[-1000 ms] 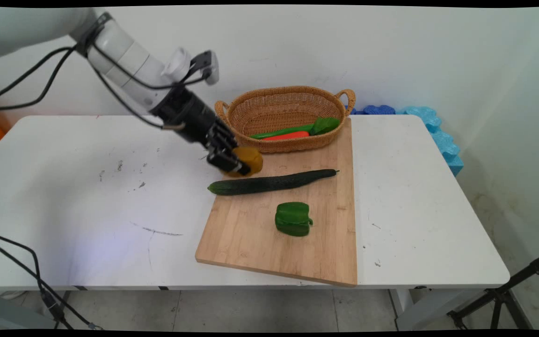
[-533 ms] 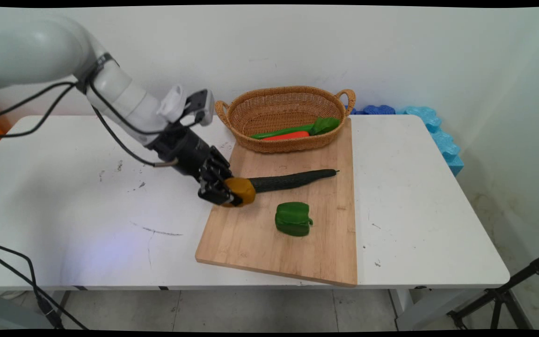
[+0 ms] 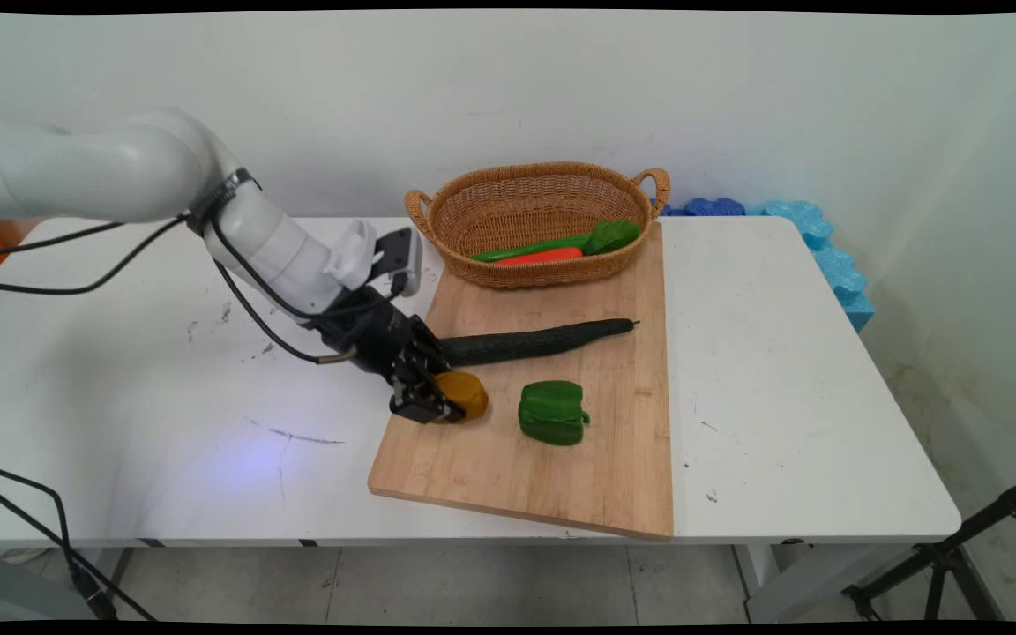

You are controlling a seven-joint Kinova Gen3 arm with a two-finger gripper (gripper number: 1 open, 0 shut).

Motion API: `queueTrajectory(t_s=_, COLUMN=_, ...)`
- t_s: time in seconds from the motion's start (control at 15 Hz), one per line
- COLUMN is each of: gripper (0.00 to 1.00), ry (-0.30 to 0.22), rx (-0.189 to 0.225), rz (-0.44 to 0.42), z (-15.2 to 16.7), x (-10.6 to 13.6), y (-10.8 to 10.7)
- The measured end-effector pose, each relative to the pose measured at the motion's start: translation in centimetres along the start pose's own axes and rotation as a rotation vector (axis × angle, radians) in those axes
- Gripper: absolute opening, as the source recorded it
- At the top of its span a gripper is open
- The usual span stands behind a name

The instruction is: Place the picked object on the cutting board

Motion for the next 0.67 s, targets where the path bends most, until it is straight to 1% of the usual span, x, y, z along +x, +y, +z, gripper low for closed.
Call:
queueTrajectory(t_s=0.4, gripper=0.0, ry=-0.014, rx=0.006, rz=0.0, z=2.4, x=-1.0, y=-0.4)
queueTrajectory(t_s=0.47, gripper=1.0, ry=-0.014, rx=0.008, rz=0.001, z=2.7, x=-1.1, y=-0.4)
queueTrajectory(t_s=0.67, gripper=1.0, ry=-0.012, rx=0.01, rz=0.006, z=3.0, x=-1.1, y=-0.5)
